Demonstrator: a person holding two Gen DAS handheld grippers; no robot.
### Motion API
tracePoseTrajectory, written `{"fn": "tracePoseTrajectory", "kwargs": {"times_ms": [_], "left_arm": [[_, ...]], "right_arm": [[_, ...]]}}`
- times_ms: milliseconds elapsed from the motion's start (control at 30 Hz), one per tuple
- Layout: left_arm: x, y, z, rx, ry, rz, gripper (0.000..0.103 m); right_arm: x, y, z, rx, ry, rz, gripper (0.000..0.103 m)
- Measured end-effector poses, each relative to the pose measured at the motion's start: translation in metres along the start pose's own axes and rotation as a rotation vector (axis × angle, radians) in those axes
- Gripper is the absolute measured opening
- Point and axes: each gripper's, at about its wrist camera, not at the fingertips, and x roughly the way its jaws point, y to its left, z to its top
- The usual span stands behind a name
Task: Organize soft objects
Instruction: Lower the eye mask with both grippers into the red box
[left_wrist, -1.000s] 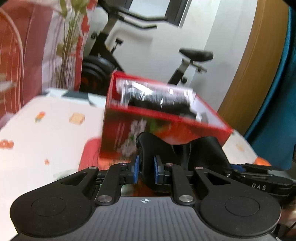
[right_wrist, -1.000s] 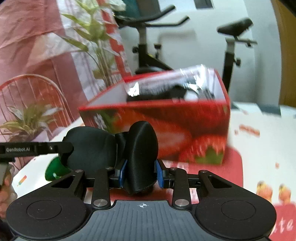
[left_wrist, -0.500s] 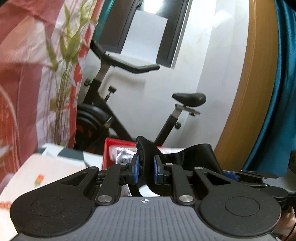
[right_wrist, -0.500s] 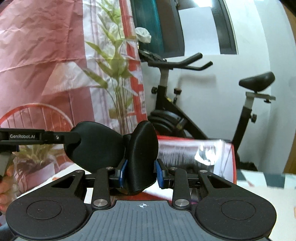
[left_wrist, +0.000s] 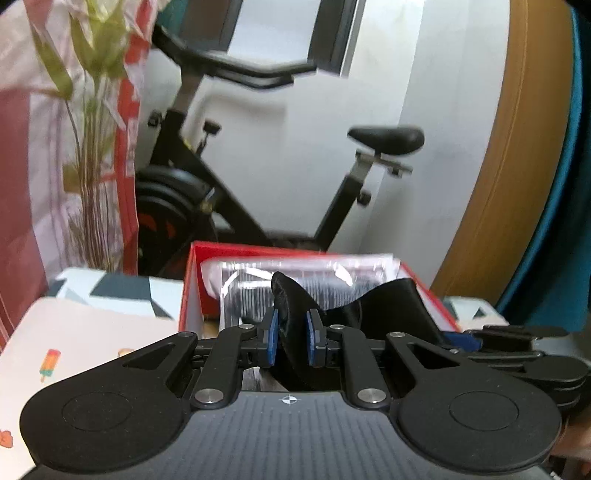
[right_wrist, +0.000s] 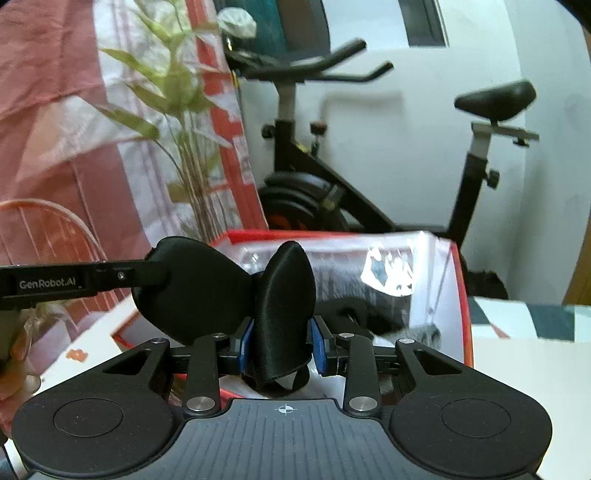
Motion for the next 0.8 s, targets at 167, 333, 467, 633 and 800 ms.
{"fn": "tracePoseTrajectory", "kwargs": {"times_ms": [167, 333, 467, 633, 800], "left_arm": [[0.020, 0.007, -0.009, -0.011, 0.098, -0.008, 0.017], [0.033, 0.012, -0.015, -0.027, 0.191, -0.027, 0.017], [0.043, 0.017, -0.016, -0.042, 0.236, -0.029, 0.017], [0.059, 0.025, -0.015, -0.057, 0.292, -0.018, 0.017], [0.074, 0.029, -0.010, -0.066, 0.339, -0.007, 0.018]], "right_arm": [[0.009, -0.014, -0.009, 0.056, 0.072, -0.019, 0.029], [0.017, -0.027, -0.013, 0.138, 0.126, -0.023, 0.030], [0.024, -0.034, -0.014, 0.182, 0.166, -0.031, 0.030], [0.031, -0.046, -0.013, 0.266, 0.206, -0.040, 0.031], [0.042, -0.051, -0.008, 0.307, 0.260, -0.061, 0.031]]}}
